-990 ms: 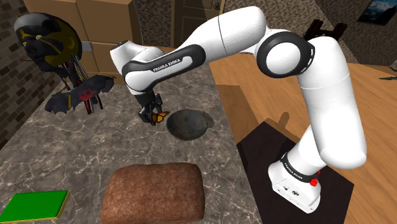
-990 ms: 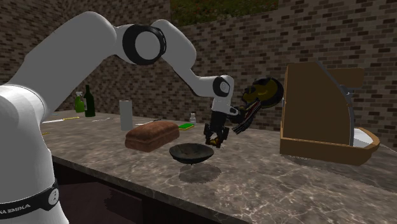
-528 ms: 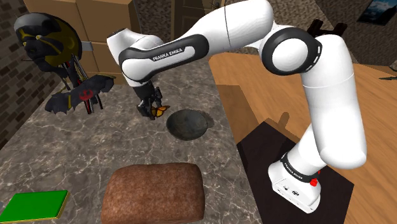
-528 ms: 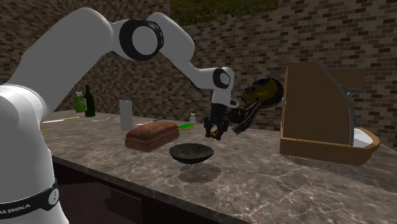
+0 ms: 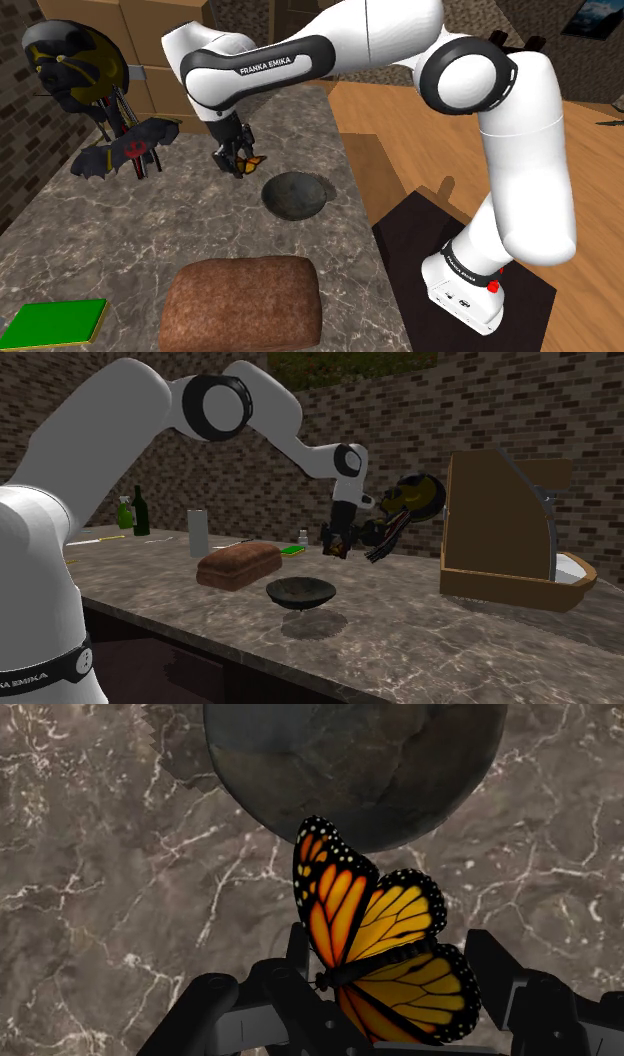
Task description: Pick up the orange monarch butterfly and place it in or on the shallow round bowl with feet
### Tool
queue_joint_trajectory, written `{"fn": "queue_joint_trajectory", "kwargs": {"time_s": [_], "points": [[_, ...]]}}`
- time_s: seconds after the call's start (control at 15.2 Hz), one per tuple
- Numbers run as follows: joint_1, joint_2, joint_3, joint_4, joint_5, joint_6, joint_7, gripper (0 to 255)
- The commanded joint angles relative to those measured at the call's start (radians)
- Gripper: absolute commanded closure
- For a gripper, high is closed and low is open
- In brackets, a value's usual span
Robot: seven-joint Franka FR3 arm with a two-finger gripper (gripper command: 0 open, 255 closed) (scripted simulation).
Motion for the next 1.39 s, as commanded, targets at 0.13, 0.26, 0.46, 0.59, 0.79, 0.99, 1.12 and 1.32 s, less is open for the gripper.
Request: {"fn": "queue_joint_trajectory", "kwargs": {"time_s": [0.13, 0.26, 0.46, 0.59, 0.79, 0.99, 1.12, 1.32], "points": [[0.001, -0.014, 0.002, 0.033, 0.004, -0.046, -0.006, 255], [-0.015, -0.069, 0.007, -0.05, 0.013, -0.018, -0.005, 255], [-0.056, -0.209, 0.021, -0.277, 0.039, 0.072, -0.009, 255], [-0.078, -0.293, 0.027, -0.408, 0.057, 0.121, -0.016, 255], [-0.105, -0.414, 0.034, -0.584, 0.087, 0.184, -0.032, 255], [-0.121, -0.516, 0.037, -0.726, 0.115, 0.23, -0.052, 255], [-0.12, -0.503, 0.035, -0.737, 0.11, 0.254, -0.048, 255], [-0.118, -0.481, 0.033, -0.753, 0.101, 0.29, -0.041, 255]]}}
